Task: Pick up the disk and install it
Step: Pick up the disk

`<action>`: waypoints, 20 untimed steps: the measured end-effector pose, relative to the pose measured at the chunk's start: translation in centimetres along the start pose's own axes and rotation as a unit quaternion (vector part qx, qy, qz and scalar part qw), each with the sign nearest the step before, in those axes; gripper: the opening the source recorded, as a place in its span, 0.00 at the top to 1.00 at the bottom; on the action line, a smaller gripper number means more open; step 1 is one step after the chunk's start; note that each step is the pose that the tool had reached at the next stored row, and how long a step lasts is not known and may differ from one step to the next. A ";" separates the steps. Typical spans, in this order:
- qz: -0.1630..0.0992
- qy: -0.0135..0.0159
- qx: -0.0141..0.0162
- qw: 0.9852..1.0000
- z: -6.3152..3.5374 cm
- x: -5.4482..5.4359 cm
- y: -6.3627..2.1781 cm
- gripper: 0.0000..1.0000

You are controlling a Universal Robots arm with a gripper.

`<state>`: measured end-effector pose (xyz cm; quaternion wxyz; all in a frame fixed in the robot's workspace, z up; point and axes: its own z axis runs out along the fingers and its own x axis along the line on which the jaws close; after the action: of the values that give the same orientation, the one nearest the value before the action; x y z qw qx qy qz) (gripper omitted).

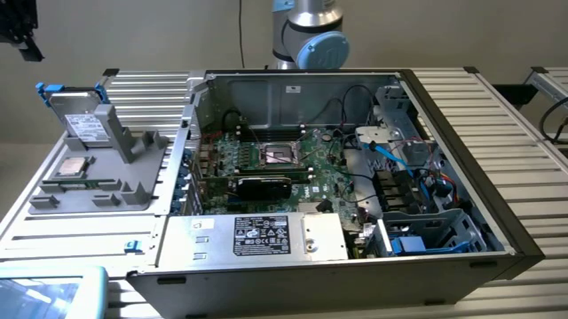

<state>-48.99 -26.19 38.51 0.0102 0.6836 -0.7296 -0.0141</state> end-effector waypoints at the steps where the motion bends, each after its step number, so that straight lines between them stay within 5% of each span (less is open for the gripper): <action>1: 0.000 0.000 0.000 1.000 0.00 0.0 0.00 0.89; 8: 0.000 -0.002 0.000 1.000 0.03 0.0 0.00 0.89; 17: -0.003 -0.010 -0.001 1.000 0.21 0.3 -0.01 0.89; 20: -0.003 -0.010 -0.001 1.000 0.22 0.4 -0.01 0.89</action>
<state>-49.01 -26.55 38.29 0.0032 0.6855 -0.7277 -0.0216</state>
